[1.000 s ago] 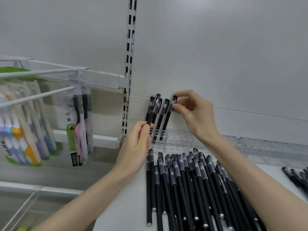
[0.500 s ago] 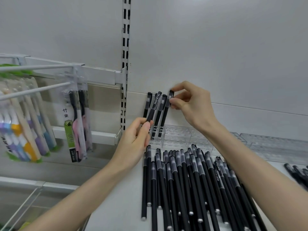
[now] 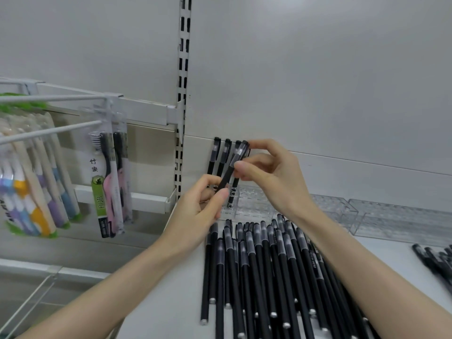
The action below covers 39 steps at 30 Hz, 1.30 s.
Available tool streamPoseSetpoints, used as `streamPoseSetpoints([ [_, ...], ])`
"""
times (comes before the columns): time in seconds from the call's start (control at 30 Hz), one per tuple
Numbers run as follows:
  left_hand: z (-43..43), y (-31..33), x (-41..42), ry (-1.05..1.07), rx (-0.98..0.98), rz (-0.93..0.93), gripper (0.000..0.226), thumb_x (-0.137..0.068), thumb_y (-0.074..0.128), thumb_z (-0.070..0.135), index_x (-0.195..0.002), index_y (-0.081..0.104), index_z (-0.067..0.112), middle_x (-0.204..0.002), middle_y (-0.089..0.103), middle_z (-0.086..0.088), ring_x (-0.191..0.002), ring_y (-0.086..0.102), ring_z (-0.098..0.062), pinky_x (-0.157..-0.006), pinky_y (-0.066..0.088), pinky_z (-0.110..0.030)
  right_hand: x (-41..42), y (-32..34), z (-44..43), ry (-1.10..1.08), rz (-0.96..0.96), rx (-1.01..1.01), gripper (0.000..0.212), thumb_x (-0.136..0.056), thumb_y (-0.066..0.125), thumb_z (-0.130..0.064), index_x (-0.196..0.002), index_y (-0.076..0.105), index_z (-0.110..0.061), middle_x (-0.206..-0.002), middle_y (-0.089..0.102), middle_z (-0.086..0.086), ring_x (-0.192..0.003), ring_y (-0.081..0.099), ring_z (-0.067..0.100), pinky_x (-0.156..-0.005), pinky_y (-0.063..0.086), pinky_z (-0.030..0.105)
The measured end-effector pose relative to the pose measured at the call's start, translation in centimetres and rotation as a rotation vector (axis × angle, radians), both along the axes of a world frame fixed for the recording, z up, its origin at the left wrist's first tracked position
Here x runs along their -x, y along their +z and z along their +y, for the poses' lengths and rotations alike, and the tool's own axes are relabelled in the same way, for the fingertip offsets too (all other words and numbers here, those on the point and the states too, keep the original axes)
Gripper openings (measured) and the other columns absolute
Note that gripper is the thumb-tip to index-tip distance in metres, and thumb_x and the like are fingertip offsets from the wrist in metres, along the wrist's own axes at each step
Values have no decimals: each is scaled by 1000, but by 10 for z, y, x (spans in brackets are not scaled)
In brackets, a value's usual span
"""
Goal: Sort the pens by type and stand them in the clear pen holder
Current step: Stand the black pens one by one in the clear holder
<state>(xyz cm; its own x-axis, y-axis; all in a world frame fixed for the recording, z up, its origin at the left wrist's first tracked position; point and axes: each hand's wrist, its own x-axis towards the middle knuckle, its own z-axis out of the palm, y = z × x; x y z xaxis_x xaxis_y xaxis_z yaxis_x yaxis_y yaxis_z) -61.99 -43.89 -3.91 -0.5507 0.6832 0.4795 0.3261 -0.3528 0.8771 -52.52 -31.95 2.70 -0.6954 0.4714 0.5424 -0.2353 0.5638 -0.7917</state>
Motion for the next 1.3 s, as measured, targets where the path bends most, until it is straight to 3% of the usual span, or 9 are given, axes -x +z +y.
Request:
streamPoseSetpoints([
  [0.1,0,-2,1,10,18,39,15,-95,52,17,-108,59,20,-65,57,0,-50,46,-12,-44,37,-20,-3,1,0,64,58,116,29,-86,65,0,-112,56,-9,-75,72,3,-69,71,13,-67,56,23],
  [0.27,-3,-2,-4,50,56,80,13,-92,58,17,-104,61,20,-72,66,-3,-56,58,-14,-52,49,-26,-8,3,0,94,45,102,31,-85,64,2,-111,56,-14,-71,72,2,-65,70,15,-64,56,23],
  [0.37,-4,-2,-1,316,48,444,15,-93,56,30,-97,67,20,-81,66,10,-74,56,-4,-69,42,-13,-13,12,4,14,82,42,34,-84,66,2,-111,55,-15,-77,72,9,-67,70,17,-67,57,25],
  [0.47,-3,-3,4,457,121,733,35,-92,42,38,-108,66,18,-100,60,8,-97,50,-8,-87,38,-24,-18,25,15,-98,171,-57,34,-84,67,1,-107,55,-21,-74,70,4,-68,70,18,-68,58,27],
  [0.57,-1,-7,4,398,331,871,51,-91,30,49,-126,58,24,-124,52,5,-120,36,-9,-100,25,-28,-16,28,23,-174,218,-124,36,-85,66,0,-105,55,-28,-75,68,6,-69,70,18,-69,56,26],
  [0.7,0,-9,3,343,418,951,62,-90,17,55,-138,47,28,-135,45,7,-129,28,-10,-108,13,-27,-8,20,26,-186,214,-166,37,-86,65,0,-105,54,-31,-76,67,4,-73,69,19,-73,57,28],
  [0.93,1,-10,3,378,449,985,60,-92,16,53,-136,49,28,-132,49,7,-126,36,-15,-106,19,-29,2,3,30,-171,114,-188,32,-87,63,0,-105,58,-26,-76,67,1,-72,68,13,-73,56,23],
  [1.3,3,-8,1,384,487,982,66,-91,10,54,-137,47,28,-131,49,8,-124,37,-15,-105,20,-28,6,7,37,-172,16,-219,28,-88,61,2,-104,61,-21,-68,67,3,-67,69,17,-73,58,30],
])
